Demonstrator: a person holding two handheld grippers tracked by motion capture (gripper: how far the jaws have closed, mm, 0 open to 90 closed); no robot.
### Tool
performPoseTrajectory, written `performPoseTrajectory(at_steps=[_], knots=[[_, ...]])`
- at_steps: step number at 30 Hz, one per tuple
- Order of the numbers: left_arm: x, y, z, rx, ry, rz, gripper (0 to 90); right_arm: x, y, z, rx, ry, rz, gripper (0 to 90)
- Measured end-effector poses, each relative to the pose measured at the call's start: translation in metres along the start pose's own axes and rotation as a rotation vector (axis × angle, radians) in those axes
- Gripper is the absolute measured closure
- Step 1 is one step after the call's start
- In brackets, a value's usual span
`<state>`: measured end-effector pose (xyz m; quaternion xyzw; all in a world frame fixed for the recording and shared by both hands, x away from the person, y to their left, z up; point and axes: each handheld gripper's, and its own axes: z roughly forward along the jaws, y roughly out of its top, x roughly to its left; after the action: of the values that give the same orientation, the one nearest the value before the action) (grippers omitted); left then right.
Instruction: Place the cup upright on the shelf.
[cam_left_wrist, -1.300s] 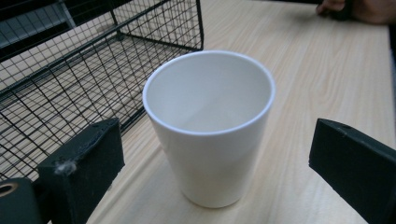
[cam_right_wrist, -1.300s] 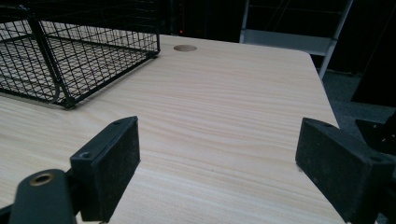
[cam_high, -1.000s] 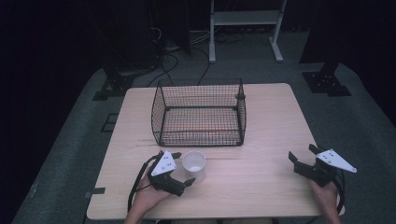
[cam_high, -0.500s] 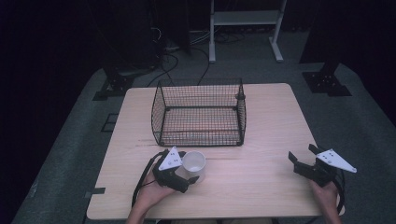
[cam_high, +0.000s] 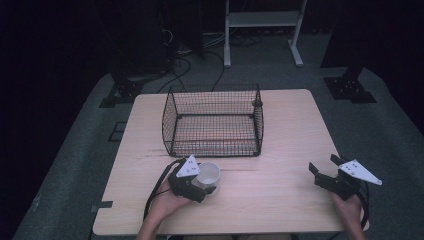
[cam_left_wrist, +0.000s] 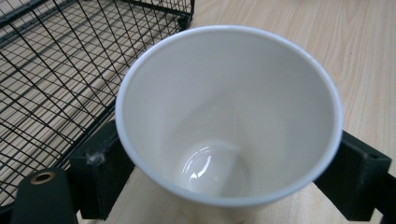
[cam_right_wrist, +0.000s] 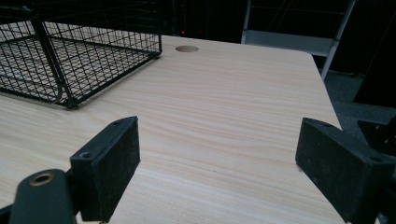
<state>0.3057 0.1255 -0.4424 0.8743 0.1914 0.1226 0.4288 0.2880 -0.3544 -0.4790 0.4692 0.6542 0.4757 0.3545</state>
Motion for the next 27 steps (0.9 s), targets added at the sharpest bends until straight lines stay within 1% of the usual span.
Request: performPoseTrajectory(at_steps=[1,4,8,9,11,19,23,24,26,27], knots=[[0.0,0.0,0.001,0.012,-0.003,0.002,14.9,0.0,0.0,0.0,0.0,0.0,0.0,13.0],[0.0,0.001,0.002,0.019,-0.007,0.014,19.9,0.0,0.0,0.0,-0.002,0.003,0.004,13.0],[0.0,0.002,0.001,0.027,-0.01,0.022,20.6,0.0,0.0,0.0,-0.003,0.003,0.004,13.0],[0.0,0.003,0.001,0.023,-0.01,0.024,20.8,0.0,0.0,0.0,-0.003,0.002,0.005,13.0],[-0.001,0.003,0.0,0.027,0.001,0.039,21.1,-0.001,0.0,0.0,-0.003,0.002,0.006,13.0],[0.001,0.004,-0.002,0.02,-0.003,0.036,21.3,-0.001,0.0,0.0,-0.003,0.002,0.007,13.0],[0.002,0.009,-0.005,0.017,-0.003,0.043,21.3,-0.001,0.0,0.0,-0.004,0.001,0.007,13.0],[0.003,0.014,-0.007,0.009,-0.008,0.052,21.3,-0.001,0.0,0.0,-0.004,0.001,0.008,13.0],[0.006,0.018,-0.01,0.003,-0.022,0.055,21.3,-0.001,0.0,0.0,-0.004,0.001,0.008,13.0],[0.006,0.02,-0.011,-0.001,-0.022,0.056,21.3,-0.001,0.0,0.0,-0.005,0.001,0.008,13.0]])
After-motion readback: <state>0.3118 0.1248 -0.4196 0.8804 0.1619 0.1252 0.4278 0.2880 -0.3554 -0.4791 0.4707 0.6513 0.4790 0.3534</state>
